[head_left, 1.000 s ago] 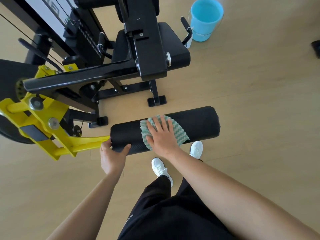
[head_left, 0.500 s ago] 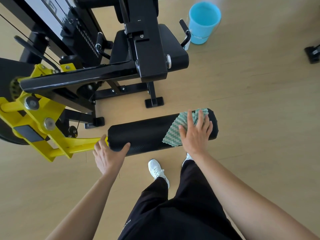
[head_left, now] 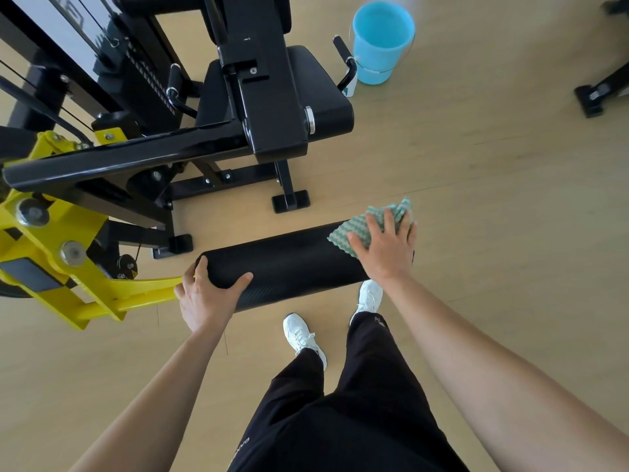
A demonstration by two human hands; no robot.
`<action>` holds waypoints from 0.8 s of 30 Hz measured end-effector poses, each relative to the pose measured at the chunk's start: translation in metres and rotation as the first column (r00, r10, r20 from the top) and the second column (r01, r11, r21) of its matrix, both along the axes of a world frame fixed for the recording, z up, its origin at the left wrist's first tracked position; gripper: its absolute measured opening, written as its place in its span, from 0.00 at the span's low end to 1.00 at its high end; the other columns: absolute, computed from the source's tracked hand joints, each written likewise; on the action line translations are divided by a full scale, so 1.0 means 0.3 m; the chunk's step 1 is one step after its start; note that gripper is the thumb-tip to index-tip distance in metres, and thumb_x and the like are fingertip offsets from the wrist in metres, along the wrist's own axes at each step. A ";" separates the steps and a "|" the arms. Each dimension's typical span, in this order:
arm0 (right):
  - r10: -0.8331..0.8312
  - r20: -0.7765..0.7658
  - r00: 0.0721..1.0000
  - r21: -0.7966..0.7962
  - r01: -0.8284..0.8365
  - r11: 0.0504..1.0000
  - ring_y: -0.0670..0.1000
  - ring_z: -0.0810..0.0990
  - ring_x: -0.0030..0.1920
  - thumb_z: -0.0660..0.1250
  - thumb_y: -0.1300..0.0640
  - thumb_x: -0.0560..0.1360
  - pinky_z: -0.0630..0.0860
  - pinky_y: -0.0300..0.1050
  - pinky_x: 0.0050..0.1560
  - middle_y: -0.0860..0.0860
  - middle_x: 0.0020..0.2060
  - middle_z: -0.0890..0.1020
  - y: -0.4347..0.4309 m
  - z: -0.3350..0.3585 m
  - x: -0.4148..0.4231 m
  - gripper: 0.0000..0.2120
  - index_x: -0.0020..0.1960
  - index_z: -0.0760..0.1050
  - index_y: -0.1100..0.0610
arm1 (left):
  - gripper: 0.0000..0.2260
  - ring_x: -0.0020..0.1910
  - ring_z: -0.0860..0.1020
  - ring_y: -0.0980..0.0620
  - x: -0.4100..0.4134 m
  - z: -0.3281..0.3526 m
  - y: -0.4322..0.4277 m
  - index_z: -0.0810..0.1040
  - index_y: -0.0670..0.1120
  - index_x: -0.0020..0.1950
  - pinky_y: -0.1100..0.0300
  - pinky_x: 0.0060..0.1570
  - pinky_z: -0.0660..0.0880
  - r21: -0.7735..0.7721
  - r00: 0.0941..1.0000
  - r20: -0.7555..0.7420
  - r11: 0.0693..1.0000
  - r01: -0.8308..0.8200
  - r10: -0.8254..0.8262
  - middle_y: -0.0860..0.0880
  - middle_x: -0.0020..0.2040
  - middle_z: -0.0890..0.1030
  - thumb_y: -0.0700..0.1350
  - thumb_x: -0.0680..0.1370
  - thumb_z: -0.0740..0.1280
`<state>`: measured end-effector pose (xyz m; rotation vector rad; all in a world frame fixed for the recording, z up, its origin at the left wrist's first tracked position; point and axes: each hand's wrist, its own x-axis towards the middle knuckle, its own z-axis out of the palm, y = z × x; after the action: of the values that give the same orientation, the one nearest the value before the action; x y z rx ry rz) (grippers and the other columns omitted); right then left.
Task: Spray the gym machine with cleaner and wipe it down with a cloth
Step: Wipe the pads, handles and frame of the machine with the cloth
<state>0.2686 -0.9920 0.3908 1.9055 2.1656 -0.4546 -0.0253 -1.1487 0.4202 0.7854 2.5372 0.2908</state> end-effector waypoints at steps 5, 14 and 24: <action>0.089 -0.064 0.994 0.041 -0.087 0.995 0.71 0.46 0.81 0.41 0.32 0.82 0.41 0.69 0.80 0.55 0.82 0.57 -0.069 0.004 -0.110 0.33 0.80 0.60 0.46 | 0.47 0.70 0.66 0.37 -0.007 0.003 0.003 0.64 0.51 0.80 0.41 0.63 0.72 -0.007 1.000 0.018 1.000 -0.008 0.008 0.45 0.75 0.68 0.67 0.68 0.77; 0.314 -0.073 0.947 0.051 -0.311 0.949 0.66 0.40 0.82 0.42 0.27 0.81 0.36 0.64 0.80 0.53 0.84 0.46 -0.152 -0.016 -0.095 0.35 0.83 0.46 0.40 | 0.47 0.68 0.68 0.38 -0.009 0.006 -0.023 0.66 0.51 0.77 0.39 0.57 0.75 -0.005 1.000 -0.009 1.000 0.004 -0.004 0.44 0.71 0.69 0.67 0.65 0.79; 0.054 -0.059 0.997 0.034 -0.052 0.998 0.68 0.41 0.82 0.43 0.32 0.83 0.35 0.68 0.79 0.56 0.83 0.52 -0.101 -0.009 -0.114 0.33 0.83 0.54 0.47 | 0.45 0.69 0.68 0.39 -0.001 0.019 -0.024 0.67 0.51 0.77 0.41 0.58 0.75 0.013 1.000 -0.004 1.000 -0.006 0.006 0.45 0.72 0.70 0.64 0.66 0.80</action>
<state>0.2343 -1.0224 0.3882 1.8689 2.2687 -0.4759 -0.0255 -1.1559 0.4260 0.7843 2.5441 0.3078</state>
